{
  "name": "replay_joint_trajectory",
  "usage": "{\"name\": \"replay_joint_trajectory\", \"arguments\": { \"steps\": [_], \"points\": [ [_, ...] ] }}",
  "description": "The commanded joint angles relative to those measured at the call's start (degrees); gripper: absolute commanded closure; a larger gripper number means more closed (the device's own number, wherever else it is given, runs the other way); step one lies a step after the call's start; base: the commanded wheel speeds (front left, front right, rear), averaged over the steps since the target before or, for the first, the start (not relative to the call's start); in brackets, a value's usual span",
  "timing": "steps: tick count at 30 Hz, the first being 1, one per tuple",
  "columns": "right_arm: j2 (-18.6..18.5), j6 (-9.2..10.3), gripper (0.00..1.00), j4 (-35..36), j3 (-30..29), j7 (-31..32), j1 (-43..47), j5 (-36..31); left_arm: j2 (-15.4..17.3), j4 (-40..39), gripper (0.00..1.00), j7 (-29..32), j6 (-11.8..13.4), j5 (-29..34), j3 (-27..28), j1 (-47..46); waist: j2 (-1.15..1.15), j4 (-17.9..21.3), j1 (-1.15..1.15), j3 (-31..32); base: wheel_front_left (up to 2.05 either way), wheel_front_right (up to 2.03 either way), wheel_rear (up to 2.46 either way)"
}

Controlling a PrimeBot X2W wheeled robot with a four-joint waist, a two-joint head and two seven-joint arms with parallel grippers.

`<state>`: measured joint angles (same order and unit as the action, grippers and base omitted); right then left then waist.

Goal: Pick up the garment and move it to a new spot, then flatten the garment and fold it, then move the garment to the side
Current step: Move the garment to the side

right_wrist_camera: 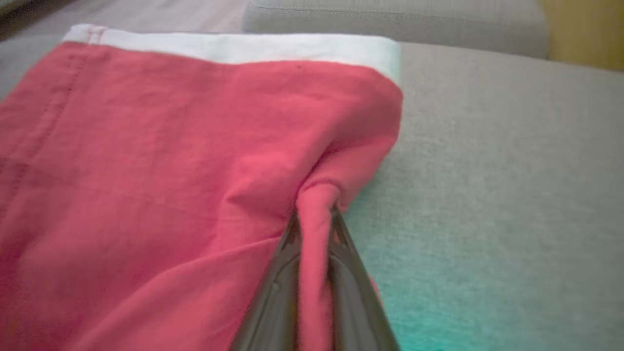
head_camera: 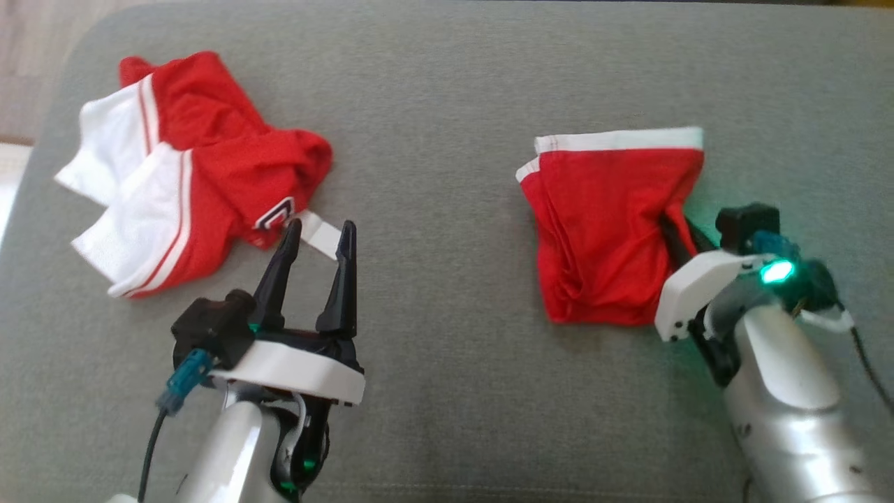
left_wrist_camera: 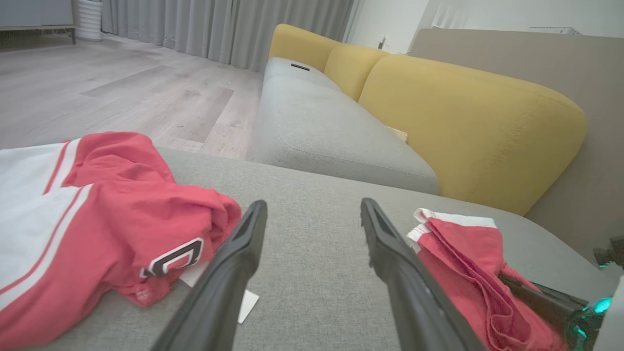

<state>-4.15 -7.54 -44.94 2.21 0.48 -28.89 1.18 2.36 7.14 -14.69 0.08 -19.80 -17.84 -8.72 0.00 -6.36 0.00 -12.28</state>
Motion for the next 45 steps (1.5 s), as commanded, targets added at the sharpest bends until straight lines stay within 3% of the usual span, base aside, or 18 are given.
{"name": "replay_joint_trajectory", "arguments": {
  "steps": [1,7,8,13,16,19,27,34,35,36,37,45],
  "points": [
    [-2.27,0.05,1.00,2.52,2.10,-0.83,-3.27,-2.25,0.52,-2.12,0.00,-0.31,0.09,0.05,1.91,-2.79,0.00,1.54,0.00,-0.02,0.00,0.00,0.00],
    [-13.84,0.05,1.00,5.10,6.88,0.38,-6.17,-4.62,0.52,-3.02,0.00,-0.31,0.41,-2.63,2.43,-3.54,0.00,3.62,0.00,-1.59,0.00,0.00,0.00],
    [-13.84,0.05,1.00,5.10,6.88,0.38,-6.17,-4.62,0.52,-3.02,0.00,-0.31,0.41,-2.63,2.43,-3.54,0.00,3.62,0.00,-1.59,0.00,0.00,0.00],
    [-24.98,0.05,1.00,5.22,9.95,1.03,-7.97,-4.57,0.52,-4.02,0.00,-0.31,0.30,-2.20,2.52,-5.37,0.00,4.09,0.00,-4.10,0.00,0.00,0.00],
    [-30.96,0.05,1.00,3.73,10.25,1.03,-9.28,-4.87,0.52,-4.27,0.00,-0.31,0.04,-1.86,2.40,-6.52,0.00,3.79,0.00,-5.56,0.00,0.00,0.00],
    [-34.53,0.05,1.00,2.06,8.90,1.84,-11.05,-5.27,0.52,-4.45,0.00,-0.31,-0.06,-1.73,2.53,-7.32,0.00,3.46,0.00,-6.85,0.00,0.00,0.00],
    [-37.44,0.05,1.00,-0.10,2.06,3.67,-13.17,-7.61,0.52,-4.63,0.00,-0.31,-0.16,-1.77,2.75,-8.23,0.00,2.69,0.00,-8.90,0.00,0.00,0.00],
    [-35.95,0.05,1.00,1.02,-1.97,3.82,-12.50,-8.66,0.52,-4.49,0.00,-0.31,-0.20,-1.64,3.14,-8.41,0.00,2.95,0.00,-9.26,0.00,0.00,0.00],
    [-35.59,0.05,0.95,1.42,-2.53,3.61,-12.32,-8.89,0.52,-4.40,0.00,-0.31,-0.21,-1.65,3.17,-8.45,0.00,3.02,0.00,-9.21,0.00,0.00,0.00],
    [-35.20,0.05,0.38,1.78,-3.07,3.51,-12.08,-9.19,0.52,-4.29,0.00,-0.31,-0.23,-1.65,3.21,-8.49,0.00,3.10,0.00,-9.10,0.00,0.00,0.00],
    [-34.58,0.05,0.00,1.93,-3.90,3.80,-11.88,-9.17,0.52,-4.17,0.00,-0.31,-0.26,-1.63,3.25,-8.49,0.00,3.19,0.00,-8.92,0.00,0.00,0.00],
    [-30.29,0.05,0.00,6.32,-5.06,4.47,-10.45,-10.15,0.52,-3.23,0.00,-0.31,-0.27,-1.94,3.18,-7.69,0.00,3.55,0.00,-5.99,0.00,0.00,0.00]
  ]
}}
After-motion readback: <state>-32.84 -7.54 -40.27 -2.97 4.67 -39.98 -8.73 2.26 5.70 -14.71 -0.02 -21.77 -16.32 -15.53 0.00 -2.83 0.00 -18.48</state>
